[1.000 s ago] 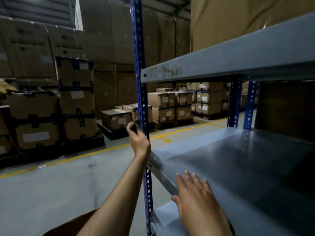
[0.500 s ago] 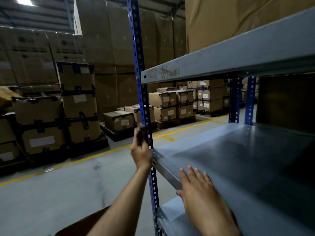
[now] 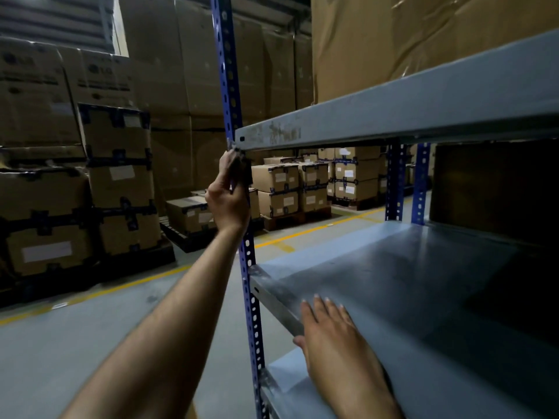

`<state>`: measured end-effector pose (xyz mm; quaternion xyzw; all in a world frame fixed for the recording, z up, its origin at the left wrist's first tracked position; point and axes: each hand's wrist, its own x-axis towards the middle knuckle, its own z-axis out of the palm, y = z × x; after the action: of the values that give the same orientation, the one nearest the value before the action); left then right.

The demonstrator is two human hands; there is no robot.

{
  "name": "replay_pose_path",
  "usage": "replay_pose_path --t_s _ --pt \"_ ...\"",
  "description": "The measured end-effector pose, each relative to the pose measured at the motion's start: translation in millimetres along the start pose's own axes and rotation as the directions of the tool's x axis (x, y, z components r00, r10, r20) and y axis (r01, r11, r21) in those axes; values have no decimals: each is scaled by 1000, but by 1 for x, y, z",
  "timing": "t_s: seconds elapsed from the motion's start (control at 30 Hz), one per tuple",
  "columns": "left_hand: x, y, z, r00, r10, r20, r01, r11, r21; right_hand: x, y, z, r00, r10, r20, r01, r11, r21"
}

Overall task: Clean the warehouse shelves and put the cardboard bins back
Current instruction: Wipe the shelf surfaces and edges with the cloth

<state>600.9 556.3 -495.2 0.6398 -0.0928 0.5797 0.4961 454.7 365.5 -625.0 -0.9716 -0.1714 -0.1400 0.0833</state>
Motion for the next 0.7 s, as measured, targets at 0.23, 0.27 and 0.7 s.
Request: replay_pose_path --t_s 0.23,0.27,0.7 --pt "-134 -59 -44 821 -61 568 -280 823 493 -2 1 4 999 -41 4 41 999 23" --pt "-141 -58 -48 808 -131 574 -241 815 527 -3 0 1 999 -46 16 46 999 13" --pt "-143 -2 -43 528 -447 722 392 882 260 64 -4 -12 998 -24 55 5 946 324"
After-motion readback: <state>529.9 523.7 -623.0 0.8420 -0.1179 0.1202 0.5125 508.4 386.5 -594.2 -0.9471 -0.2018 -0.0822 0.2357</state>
